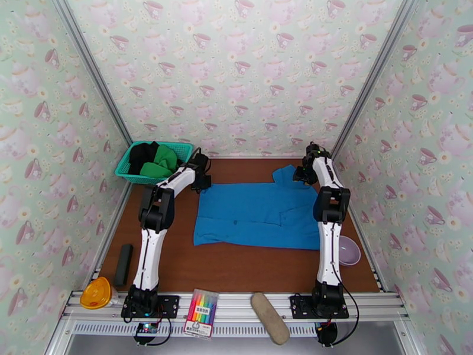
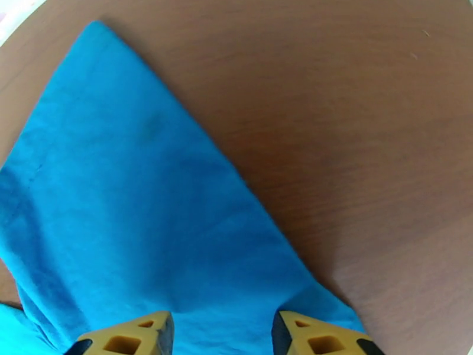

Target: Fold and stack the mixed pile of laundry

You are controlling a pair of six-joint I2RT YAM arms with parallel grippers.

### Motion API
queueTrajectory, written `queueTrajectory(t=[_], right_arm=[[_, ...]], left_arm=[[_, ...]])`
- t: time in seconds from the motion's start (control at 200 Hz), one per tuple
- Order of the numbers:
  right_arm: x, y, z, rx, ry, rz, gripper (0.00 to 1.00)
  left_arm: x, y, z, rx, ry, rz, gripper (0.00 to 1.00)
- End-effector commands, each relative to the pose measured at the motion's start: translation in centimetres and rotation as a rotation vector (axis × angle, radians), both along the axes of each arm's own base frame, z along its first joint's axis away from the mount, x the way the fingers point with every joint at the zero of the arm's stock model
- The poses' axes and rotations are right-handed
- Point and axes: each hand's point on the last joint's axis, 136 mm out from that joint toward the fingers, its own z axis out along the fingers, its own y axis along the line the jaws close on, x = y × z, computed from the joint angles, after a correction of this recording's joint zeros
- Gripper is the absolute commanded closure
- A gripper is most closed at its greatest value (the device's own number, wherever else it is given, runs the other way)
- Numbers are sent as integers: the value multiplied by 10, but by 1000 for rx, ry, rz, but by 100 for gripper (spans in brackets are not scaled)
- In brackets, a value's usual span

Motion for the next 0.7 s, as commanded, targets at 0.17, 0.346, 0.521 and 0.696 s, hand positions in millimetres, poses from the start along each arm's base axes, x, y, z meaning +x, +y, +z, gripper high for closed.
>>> queueTrajectory(t=[0.17, 0.346, 0.521, 0.696], right_arm=[[-7, -18, 45, -116, -74, -62, 50], [-16, -25, 44, -154, -51, -63, 49], [-18, -28, 32, -161, -24, -66, 50], [-13, -23, 20, -122, -11, -55, 53]], left_arm=[[-10, 26, 11, 85, 3, 78, 100], [-12, 44, 5, 96, 25, 141, 100], [-11, 55, 6, 111, 24, 177, 100], [-7, 56, 8, 92, 15, 178, 100]])
